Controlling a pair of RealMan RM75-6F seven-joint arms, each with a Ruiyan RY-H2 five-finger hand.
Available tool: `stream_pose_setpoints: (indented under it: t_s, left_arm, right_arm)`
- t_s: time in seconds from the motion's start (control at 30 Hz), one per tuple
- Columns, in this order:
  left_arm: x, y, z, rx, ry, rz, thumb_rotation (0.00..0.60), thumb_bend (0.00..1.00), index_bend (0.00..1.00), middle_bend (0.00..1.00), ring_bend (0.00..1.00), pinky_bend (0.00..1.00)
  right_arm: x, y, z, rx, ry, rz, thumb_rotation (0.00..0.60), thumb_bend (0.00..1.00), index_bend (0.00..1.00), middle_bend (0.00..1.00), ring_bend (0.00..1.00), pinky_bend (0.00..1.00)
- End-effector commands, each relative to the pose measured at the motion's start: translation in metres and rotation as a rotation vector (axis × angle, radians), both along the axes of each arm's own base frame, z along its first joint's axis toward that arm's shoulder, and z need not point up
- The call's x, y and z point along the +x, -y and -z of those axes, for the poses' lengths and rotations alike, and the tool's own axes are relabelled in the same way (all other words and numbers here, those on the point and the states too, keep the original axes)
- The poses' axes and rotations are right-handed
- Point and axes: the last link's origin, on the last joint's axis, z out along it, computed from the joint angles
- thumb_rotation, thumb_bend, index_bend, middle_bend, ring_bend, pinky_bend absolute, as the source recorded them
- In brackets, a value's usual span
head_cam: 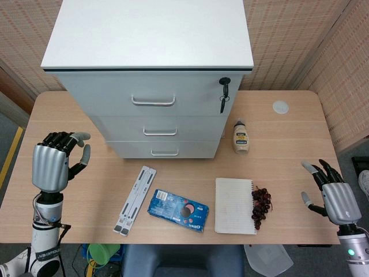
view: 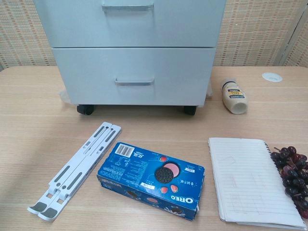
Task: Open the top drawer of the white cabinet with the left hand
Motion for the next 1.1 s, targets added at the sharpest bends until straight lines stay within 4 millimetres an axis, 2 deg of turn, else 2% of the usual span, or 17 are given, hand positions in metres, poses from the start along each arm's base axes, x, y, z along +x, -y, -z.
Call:
stream_pose_setpoints:
  t_s: [0.03,0.1,0.17,0.23,0.37,0.6,0.83,1.0,1.1]
  left_arm:
    - [0.014,-0.003,0.000,0.037,-0.030,0.019,0.600,0.43,0.43,0.75,0.73,0.88]
    - [0.020,-0.005,0.001,0.034,-0.028,0.024,0.600,0.43,0.41,0.80,0.78,0.96]
    - [0.025,-0.007,0.002,0.040,-0.025,0.026,0.600,0.40,0.39,0.86,0.83,1.00]
    - [0.032,-0.010,0.003,0.048,-0.022,0.032,0.600,0.36,0.39,0.92,0.88,1.00]
    - [0.044,-0.017,0.005,0.081,-0.006,0.054,0.600,0.35,0.41,0.97,0.93,1.00]
    - [0.066,-0.026,0.009,0.123,0.033,0.111,0.600,0.35,0.44,0.99,0.96,1.00]
    - [0.080,-0.035,0.012,0.140,0.065,0.133,0.600,0.35,0.46,1.00,0.97,1.00]
    - [0.092,-0.039,0.012,0.149,0.082,0.145,0.600,0.25,0.46,1.00,0.97,1.00]
    - [0.099,-0.041,0.011,0.154,0.089,0.151,0.600,0.23,0.47,1.00,0.97,1.00]
  right_arm:
    - [0.000,0.000,0.000,0.000,-0.001,0.002,0.600,0.34,0.14,0.20,0.11,0.15]
    - [0.000,0.000,0.000,0.000,-0.001,0.000,0.600,0.34,0.14,0.20,0.11,0.15]
    - [0.000,0.001,0.000,0.002,0.001,-0.001,0.600,0.34,0.14,0.20,0.11,0.15]
    - [0.000,0.001,0.000,0.006,0.001,0.000,0.600,0.34,0.14,0.20,0.11,0.15]
    - [0.000,0.001,0.001,0.005,0.002,0.000,0.600,0.34,0.14,0.20,0.11,0.15]
    - [0.000,0.001,0.001,0.008,0.002,0.000,0.600,0.34,0.14,0.20,0.11,0.15]
    - [0.000,0.002,0.002,0.010,0.003,0.002,0.600,0.34,0.14,0.20,0.11,0.15]
    - [-0.001,0.001,0.003,0.011,0.003,0.004,0.600,0.34,0.14,0.20,0.11,0.15]
    - [-0.002,0.001,0.003,0.010,0.005,0.005,0.600,0.34,0.14,0.20,0.11,0.15]
